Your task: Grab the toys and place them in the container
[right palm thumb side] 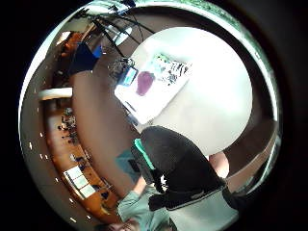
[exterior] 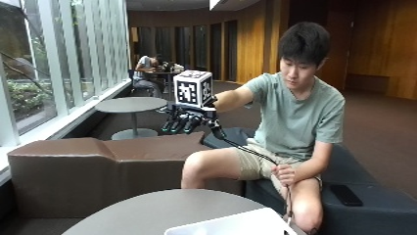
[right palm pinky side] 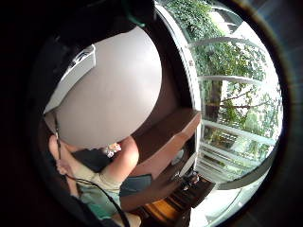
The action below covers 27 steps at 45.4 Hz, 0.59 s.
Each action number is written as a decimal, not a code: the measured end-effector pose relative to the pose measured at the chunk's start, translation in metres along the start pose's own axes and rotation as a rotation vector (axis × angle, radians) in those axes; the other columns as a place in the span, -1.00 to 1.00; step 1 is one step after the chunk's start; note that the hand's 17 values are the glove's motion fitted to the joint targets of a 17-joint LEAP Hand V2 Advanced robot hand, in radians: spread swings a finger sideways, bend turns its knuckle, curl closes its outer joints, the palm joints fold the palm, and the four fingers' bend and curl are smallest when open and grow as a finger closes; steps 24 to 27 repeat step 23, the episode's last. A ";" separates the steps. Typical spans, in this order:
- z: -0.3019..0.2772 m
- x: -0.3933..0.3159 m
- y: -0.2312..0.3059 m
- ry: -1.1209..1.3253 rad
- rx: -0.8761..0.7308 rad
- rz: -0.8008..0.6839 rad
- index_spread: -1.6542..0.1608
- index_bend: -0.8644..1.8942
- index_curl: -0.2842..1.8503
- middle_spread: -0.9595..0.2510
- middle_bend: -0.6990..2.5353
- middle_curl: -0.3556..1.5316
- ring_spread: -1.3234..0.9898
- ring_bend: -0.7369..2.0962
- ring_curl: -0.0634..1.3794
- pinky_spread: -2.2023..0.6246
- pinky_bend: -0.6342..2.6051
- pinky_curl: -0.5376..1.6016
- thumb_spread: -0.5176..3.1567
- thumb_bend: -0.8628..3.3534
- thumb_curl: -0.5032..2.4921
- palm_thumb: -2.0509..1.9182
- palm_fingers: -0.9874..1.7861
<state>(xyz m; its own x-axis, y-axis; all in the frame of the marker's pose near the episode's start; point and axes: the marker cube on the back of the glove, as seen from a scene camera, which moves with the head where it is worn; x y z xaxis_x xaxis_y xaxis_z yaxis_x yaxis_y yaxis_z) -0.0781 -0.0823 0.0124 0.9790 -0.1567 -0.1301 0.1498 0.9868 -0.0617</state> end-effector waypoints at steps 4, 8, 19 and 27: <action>0.002 0.004 0.003 0.001 0.006 -0.007 0.59 -0.32 -0.58 0.57 -0.49 -0.39 0.14 -0.35 -0.39 0.60 -0.07 -0.13 -0.09 -0.62 -0.51 -0.01 -0.48; 0.002 0.010 0.009 0.042 0.003 -0.012 0.58 -0.32 -0.58 0.57 -0.49 -0.39 0.15 -0.35 -0.39 0.60 -0.07 -0.13 -0.10 -0.62 -0.51 -0.01 -0.47; 0.000 0.018 0.016 0.015 0.021 -0.044 0.59 -0.32 -0.59 0.57 -0.49 -0.40 0.15 -0.35 -0.40 0.59 -0.06 -0.14 -0.10 -0.62 -0.52 -0.01 -0.47; -0.002 0.018 0.017 0.013 0.021 -0.048 0.59 -0.32 -0.59 0.57 -0.50 -0.40 0.15 -0.34 -0.40 0.59 -0.06 -0.14 -0.10 -0.62 -0.52 -0.01 -0.47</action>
